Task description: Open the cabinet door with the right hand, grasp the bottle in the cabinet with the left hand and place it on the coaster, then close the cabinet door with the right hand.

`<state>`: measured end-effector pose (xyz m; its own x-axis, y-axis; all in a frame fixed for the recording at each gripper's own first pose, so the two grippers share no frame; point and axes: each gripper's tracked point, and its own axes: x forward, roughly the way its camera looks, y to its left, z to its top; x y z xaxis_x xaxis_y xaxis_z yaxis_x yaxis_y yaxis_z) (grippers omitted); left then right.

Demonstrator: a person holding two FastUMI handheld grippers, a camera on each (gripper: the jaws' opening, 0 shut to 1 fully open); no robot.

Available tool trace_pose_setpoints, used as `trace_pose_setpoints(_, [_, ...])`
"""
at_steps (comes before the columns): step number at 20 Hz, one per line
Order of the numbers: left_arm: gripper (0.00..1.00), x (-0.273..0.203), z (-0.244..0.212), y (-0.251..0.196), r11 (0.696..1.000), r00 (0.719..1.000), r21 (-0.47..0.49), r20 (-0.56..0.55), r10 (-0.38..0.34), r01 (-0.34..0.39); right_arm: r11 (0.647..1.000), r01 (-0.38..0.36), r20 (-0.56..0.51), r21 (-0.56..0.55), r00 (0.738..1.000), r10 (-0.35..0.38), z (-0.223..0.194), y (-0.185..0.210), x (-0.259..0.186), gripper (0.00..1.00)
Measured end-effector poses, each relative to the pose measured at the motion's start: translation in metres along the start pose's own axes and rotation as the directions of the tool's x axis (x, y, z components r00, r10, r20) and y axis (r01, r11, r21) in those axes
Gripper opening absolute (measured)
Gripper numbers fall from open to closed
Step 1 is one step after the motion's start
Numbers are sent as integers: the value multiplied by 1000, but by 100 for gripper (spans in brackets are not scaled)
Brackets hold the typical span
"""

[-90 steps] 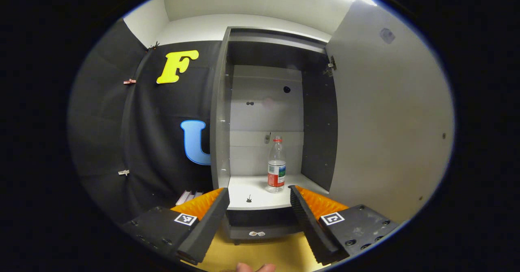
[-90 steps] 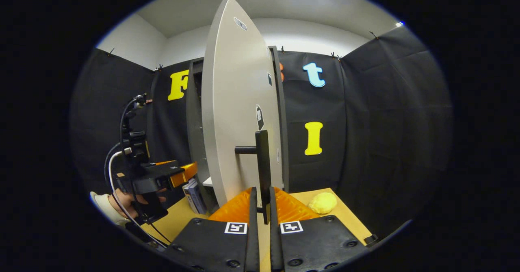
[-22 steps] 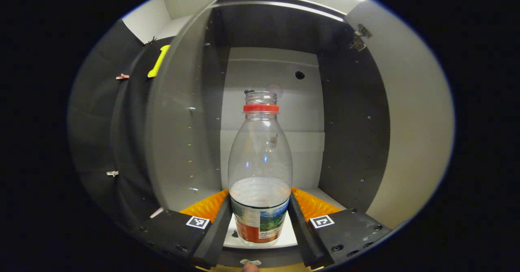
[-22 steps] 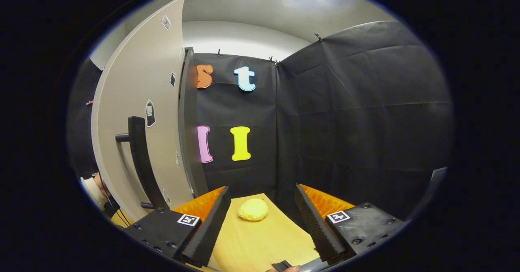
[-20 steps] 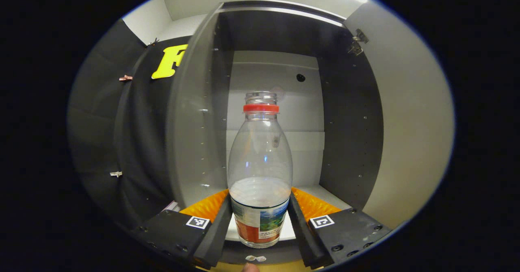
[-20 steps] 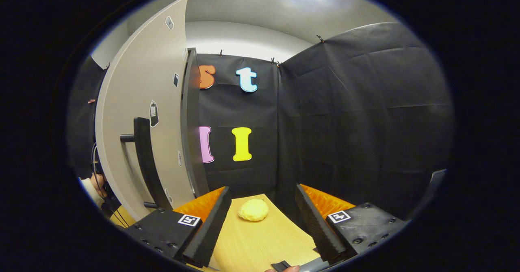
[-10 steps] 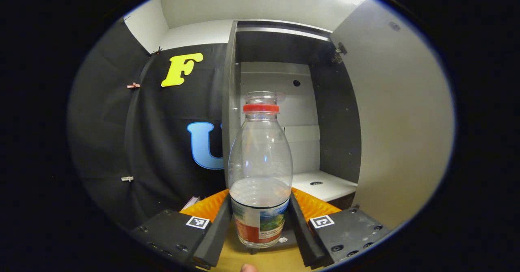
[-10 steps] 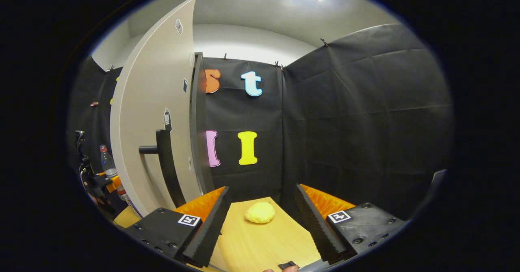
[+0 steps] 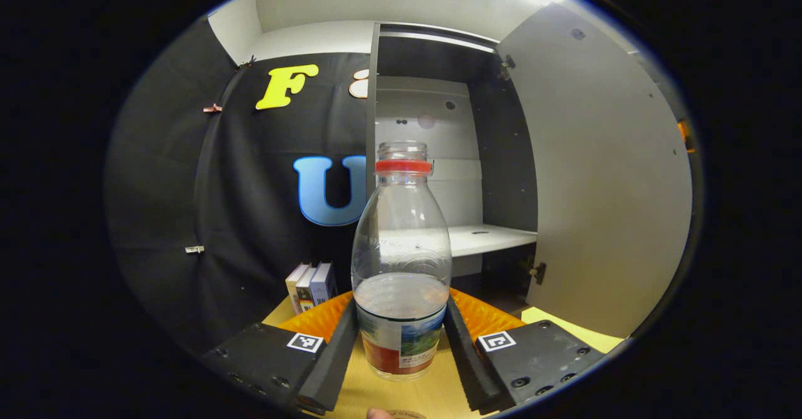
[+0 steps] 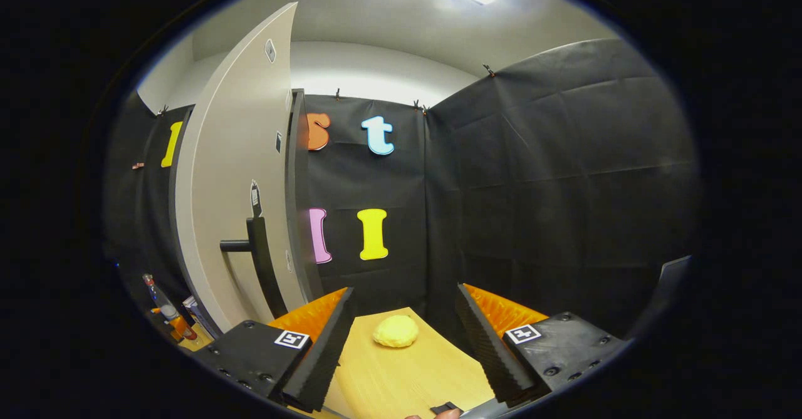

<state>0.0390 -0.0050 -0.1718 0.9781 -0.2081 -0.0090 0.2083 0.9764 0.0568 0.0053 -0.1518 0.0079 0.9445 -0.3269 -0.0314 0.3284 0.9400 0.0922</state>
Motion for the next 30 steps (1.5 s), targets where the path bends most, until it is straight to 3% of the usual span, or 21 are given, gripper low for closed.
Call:
trace_pose_setpoints(12, [75, -40, -139, 11, 995, 996, -90, -72, -57, 50, 999, -11, 21, -43, 1000, 11, 9, 4, 2, 97])
trace_pose_setpoints(17, [76, -42, -193, 10, 995, 989, -65, -119, -89, 82, 1000, -14, -11, -24, 1000, 14, 1, 7, 7, 97])
trace_pose_setpoints(22, [76, -44, -213, 2, 989, 987, -87, -101, -125, 117, 1000, 15, -43, -26, 999, -16, -5, -2, 9, 97])
trace_pose_setpoints(30, [79, -45, -230, -8, 991, 984, -60, -129, -123, 116, 996, 49, -66, -77, 996, -55, -13, -12, 1, 97])
